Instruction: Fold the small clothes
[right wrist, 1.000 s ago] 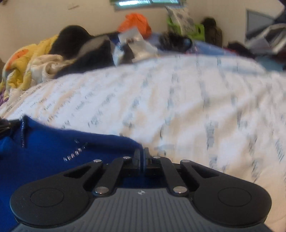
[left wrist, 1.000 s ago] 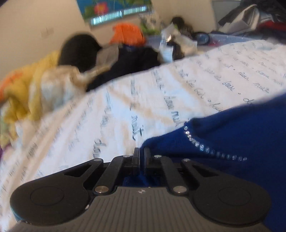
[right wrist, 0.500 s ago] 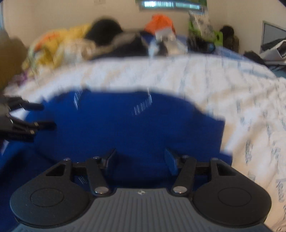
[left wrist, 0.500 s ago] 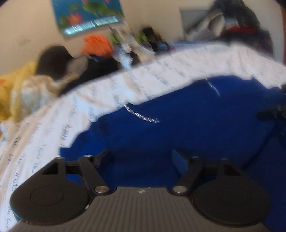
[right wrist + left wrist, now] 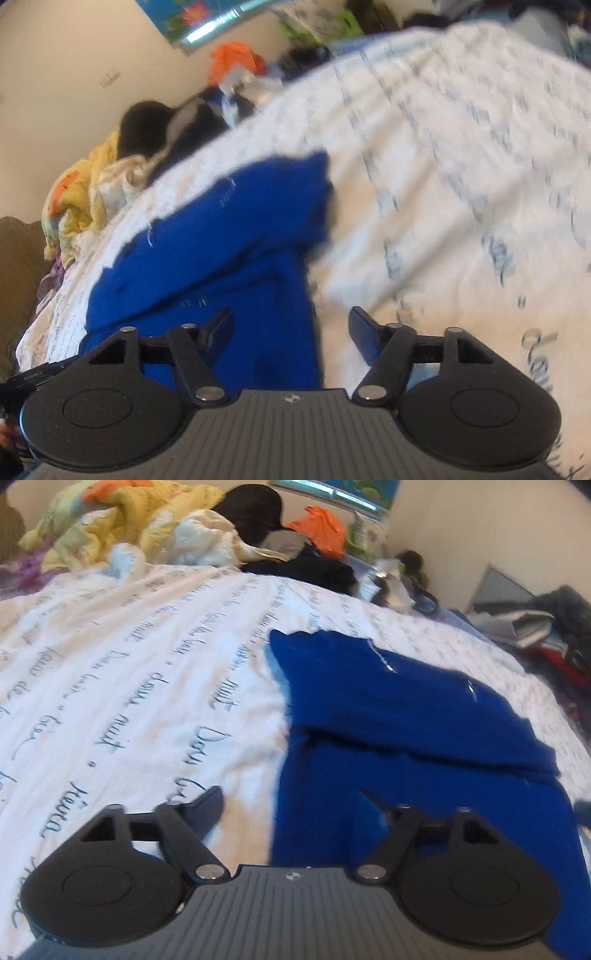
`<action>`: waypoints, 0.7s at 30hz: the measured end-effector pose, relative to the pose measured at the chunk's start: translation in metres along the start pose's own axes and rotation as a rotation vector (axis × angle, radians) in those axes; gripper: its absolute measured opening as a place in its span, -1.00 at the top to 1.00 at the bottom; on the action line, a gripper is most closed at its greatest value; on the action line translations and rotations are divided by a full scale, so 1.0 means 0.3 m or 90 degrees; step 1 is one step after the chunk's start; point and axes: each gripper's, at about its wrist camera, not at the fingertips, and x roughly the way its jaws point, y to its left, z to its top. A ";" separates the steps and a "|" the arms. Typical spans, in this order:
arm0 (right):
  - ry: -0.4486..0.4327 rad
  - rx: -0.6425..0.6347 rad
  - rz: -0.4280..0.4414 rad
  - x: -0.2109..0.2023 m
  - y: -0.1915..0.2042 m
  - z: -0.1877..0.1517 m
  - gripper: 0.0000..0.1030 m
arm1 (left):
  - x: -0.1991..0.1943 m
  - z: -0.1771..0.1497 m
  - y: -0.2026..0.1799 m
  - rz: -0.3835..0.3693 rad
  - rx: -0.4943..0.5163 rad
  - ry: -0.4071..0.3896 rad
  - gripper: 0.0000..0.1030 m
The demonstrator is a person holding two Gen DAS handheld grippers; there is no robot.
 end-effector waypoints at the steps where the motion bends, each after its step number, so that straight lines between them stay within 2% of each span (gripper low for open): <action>1: 0.000 -0.012 0.011 0.004 0.014 -0.007 0.08 | -0.003 -0.006 -0.024 -0.003 0.015 -0.001 0.48; 2: 0.011 -0.011 0.022 0.016 0.031 -0.010 0.29 | 0.005 -0.014 -0.048 -0.003 0.030 0.003 0.93; 3: 0.041 -0.007 0.035 0.039 0.040 -0.009 0.90 | 0.015 -0.016 -0.069 0.016 0.049 -0.001 0.90; 4: 0.054 -0.018 0.035 0.054 0.052 -0.014 0.91 | 0.019 -0.018 -0.087 0.044 0.072 -0.012 0.90; 6: 0.039 -0.061 0.012 0.041 0.079 -0.016 0.92 | -0.001 -0.019 -0.082 0.089 0.076 -0.039 0.90; 9: -0.003 -0.038 0.005 -0.031 0.018 -0.012 0.93 | -0.017 -0.024 -0.025 0.068 0.072 -0.025 0.88; 10: 0.001 -0.025 0.002 -0.030 -0.013 -0.021 0.92 | -0.012 -0.034 -0.014 0.064 0.075 -0.015 0.86; 11: 0.007 -0.002 0.023 -0.018 -0.036 -0.036 0.92 | -0.022 -0.045 -0.012 0.064 0.076 -0.020 0.86; 12: 0.000 0.023 0.041 -0.022 -0.047 -0.048 0.89 | -0.040 -0.054 -0.013 0.058 0.076 -0.023 0.85; 14: 0.004 0.089 0.052 -0.048 -0.053 -0.068 0.71 | -0.100 -0.077 -0.003 0.030 0.047 -0.019 0.46; 15: 0.010 0.109 0.070 -0.072 -0.054 -0.086 0.43 | -0.133 -0.095 0.009 0.012 0.024 -0.014 -0.17; 16: 0.018 0.114 0.096 -0.098 -0.051 -0.109 -0.06 | -0.174 -0.125 0.023 -0.018 -0.005 -0.012 -0.59; 17: 0.027 0.114 0.123 -0.120 -0.050 -0.138 -0.32 | -0.205 -0.155 0.036 -0.046 -0.030 -0.006 -0.64; 18: 0.031 0.111 0.141 -0.148 -0.050 -0.174 -0.47 | -0.224 -0.181 0.042 -0.075 -0.047 0.011 -0.53; 19: 0.043 0.107 0.150 -0.166 -0.050 -0.209 -0.45 | -0.230 -0.209 0.040 -0.101 -0.062 0.039 -0.35; 21: 0.042 0.093 0.171 -0.197 -0.040 -0.258 -0.42 | -0.241 -0.242 0.017 -0.088 -0.047 0.029 -0.23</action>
